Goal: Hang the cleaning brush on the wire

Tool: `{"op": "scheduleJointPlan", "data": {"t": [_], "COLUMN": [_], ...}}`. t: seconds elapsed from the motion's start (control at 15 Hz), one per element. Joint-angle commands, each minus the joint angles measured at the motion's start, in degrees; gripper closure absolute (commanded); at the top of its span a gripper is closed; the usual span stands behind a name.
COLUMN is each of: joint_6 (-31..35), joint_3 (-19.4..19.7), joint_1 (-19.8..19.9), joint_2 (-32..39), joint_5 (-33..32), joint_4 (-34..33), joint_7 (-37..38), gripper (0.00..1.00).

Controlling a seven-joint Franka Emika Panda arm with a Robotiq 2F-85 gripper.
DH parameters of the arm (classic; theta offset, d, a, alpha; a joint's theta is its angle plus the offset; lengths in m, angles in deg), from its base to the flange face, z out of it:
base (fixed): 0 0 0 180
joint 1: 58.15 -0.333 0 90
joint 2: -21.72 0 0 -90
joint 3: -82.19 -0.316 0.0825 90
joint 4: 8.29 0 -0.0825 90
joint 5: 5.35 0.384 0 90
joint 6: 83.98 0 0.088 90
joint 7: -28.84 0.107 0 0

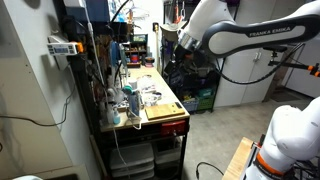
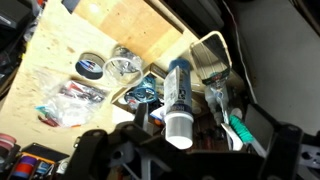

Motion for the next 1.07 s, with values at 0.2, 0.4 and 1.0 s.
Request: {"op": "scheduleJointPlan", "data": {"t": [0.2, 0.4, 1.0], "joint_6": [-16.2, -20.1, -22.7], "joint_3": [0.0, -0.1, -0.2], "joint_1": [0.4, 1.0, 2.7], "joint_2": [-9.3, -12.3, -15.9], "joint_5": [0.7, 1.0, 1.6], "joint_4": [-1.9, -3.0, -5.0], "joint_7": [0.1, 0.9, 2.0], "gripper": [0.00, 0.00, 0.00]}}
